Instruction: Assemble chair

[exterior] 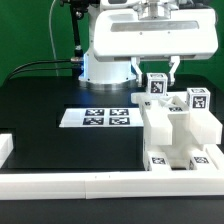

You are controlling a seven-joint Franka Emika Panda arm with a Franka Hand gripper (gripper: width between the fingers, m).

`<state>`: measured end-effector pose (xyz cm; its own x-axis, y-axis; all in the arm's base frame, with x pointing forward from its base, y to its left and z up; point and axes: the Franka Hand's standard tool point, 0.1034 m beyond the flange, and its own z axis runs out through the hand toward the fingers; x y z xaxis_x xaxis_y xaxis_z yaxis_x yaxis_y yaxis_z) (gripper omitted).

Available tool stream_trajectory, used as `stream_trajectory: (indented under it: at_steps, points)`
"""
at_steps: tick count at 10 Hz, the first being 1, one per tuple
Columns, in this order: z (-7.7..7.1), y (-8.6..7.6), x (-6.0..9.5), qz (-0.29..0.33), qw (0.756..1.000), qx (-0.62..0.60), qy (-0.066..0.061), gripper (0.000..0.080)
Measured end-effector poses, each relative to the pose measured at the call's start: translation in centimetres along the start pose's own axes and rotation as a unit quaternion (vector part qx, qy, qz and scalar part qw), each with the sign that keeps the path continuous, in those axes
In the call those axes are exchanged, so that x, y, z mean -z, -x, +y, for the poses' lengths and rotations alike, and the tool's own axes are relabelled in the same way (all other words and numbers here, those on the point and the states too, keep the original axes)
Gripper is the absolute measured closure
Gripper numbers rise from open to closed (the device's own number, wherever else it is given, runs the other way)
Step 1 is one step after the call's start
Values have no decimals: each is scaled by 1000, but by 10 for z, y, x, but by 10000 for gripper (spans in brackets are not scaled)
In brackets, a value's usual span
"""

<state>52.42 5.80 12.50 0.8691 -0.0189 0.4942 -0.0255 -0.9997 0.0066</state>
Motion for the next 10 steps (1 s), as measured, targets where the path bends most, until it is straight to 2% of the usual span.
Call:
stream_trajectory:
  at_steps: [4, 6, 10]
  points:
    - [3, -9, -8, 4, 1000, -1, 4, 515]
    - [6, -6, -17, -2, 1000, -1, 8, 515]
    - [6, -6, -17, 8, 1000, 1, 10, 515]
